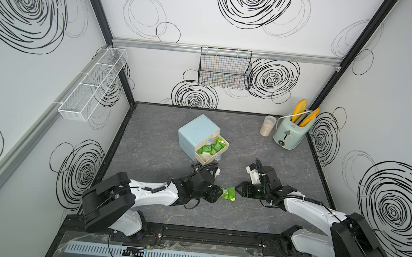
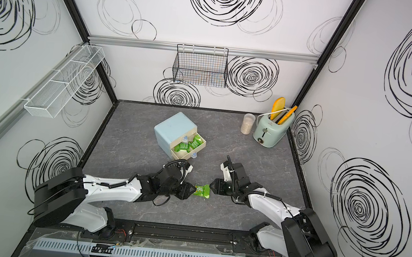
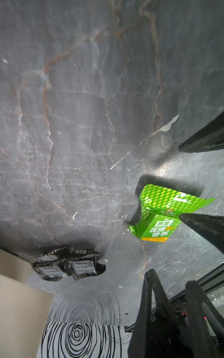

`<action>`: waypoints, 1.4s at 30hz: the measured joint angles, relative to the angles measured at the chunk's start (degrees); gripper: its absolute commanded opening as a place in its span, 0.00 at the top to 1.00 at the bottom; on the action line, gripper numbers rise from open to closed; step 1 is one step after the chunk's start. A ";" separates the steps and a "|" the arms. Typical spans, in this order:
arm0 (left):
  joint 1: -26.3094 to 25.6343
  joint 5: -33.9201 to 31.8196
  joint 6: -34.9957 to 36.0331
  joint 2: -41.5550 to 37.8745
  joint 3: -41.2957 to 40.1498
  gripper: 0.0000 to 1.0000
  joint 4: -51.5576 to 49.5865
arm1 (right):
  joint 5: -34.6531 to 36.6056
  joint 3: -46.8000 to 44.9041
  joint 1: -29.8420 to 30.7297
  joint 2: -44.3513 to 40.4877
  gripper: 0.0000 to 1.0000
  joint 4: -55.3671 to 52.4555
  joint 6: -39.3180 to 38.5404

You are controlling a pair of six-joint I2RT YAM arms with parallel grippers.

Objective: Place the cookies into the drawer by color
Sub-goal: Move the cookie to the center of the board, then pick up the cookie at the center of the board.

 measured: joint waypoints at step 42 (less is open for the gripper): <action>-0.11 -0.26 -2.05 10.99 2.75 0.74 5.35 | -10.36 -4.46 1.99 9.73 0.82 16.17 5.40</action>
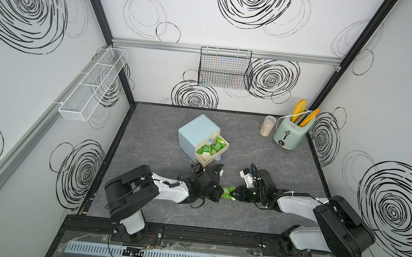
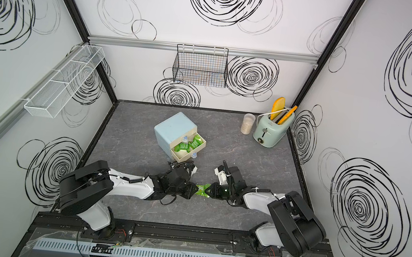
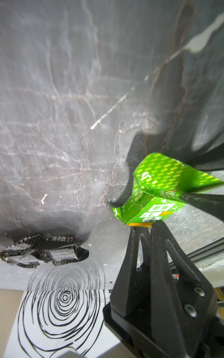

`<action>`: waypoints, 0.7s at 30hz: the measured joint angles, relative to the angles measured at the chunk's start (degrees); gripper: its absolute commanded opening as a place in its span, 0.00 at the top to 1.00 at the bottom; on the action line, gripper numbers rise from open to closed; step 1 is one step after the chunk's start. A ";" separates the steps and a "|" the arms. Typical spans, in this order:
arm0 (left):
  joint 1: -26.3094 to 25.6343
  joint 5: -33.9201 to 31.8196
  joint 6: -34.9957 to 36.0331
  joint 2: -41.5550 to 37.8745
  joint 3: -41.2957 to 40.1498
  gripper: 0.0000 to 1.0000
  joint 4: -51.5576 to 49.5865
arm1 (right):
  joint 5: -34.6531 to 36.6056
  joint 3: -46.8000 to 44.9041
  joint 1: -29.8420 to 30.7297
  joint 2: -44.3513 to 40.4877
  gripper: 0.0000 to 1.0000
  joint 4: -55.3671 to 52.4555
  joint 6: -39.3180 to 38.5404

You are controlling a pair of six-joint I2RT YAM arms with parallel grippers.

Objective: Place the cookies into the drawer by color
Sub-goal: Pick up the cookie at the center of the board.

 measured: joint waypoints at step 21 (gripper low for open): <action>4.09 -3.30 7.61 -22.51 2.40 0.48 -13.79 | 3.58 1.20 0.22 -7.28 1.00 -6.93 -3.80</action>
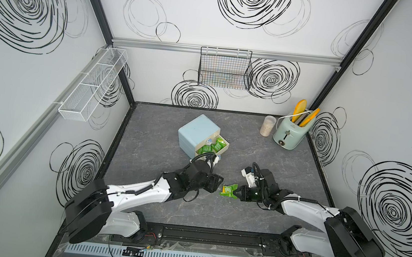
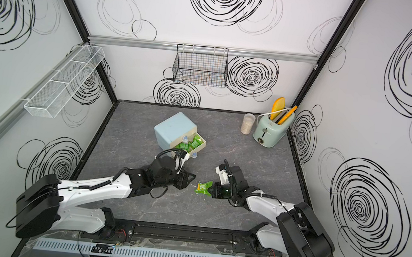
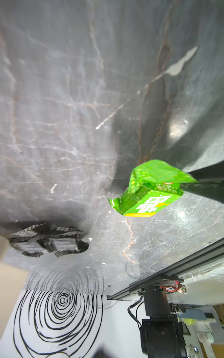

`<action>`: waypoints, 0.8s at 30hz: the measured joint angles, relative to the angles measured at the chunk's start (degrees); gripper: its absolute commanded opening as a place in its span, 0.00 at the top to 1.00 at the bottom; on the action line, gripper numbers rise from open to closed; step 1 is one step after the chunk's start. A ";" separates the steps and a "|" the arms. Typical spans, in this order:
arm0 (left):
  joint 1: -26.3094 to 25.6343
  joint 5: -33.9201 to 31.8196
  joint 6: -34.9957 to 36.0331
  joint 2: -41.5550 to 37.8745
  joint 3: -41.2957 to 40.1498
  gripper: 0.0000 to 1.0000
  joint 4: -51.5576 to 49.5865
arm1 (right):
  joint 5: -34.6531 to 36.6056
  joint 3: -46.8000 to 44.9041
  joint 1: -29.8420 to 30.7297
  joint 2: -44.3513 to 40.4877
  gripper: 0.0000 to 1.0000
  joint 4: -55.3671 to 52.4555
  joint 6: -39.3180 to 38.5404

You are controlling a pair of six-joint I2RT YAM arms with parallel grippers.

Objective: Place the cookies into the drawer by color
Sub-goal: Pick up the cookie at the center of the board.

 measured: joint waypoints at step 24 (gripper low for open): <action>35.78 6.45 14.73 -22.27 3.89 0.42 -17.62 | 7.08 25.24 -5.64 0.33 1.00 -15.82 -17.03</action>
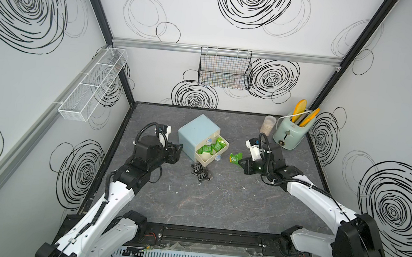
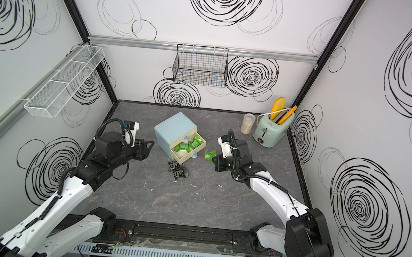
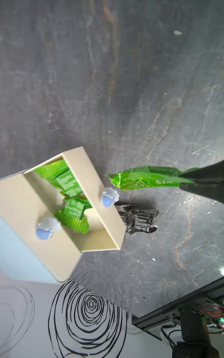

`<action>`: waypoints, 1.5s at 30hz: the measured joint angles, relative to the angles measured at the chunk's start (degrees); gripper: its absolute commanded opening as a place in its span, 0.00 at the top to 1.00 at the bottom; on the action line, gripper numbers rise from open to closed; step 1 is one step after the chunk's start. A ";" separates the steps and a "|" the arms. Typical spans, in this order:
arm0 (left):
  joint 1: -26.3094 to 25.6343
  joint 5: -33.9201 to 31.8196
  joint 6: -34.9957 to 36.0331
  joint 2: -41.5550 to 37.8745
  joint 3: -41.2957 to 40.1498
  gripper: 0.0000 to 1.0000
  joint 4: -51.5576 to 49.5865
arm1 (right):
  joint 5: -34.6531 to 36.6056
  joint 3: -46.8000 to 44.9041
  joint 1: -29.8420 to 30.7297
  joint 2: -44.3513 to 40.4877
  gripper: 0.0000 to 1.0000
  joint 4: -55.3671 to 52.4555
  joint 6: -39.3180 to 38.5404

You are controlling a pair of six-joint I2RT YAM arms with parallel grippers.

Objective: Place the cookies into the drawer by color
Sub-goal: Pick up the cookie at the center of the board, then place the cookie in the drawer.

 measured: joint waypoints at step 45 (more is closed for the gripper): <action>6.12 7.56 -0.02 -1.49 -1.95 0.42 0.00 | -24.17 31.15 3.78 32.20 1.00 -9.40 -8.09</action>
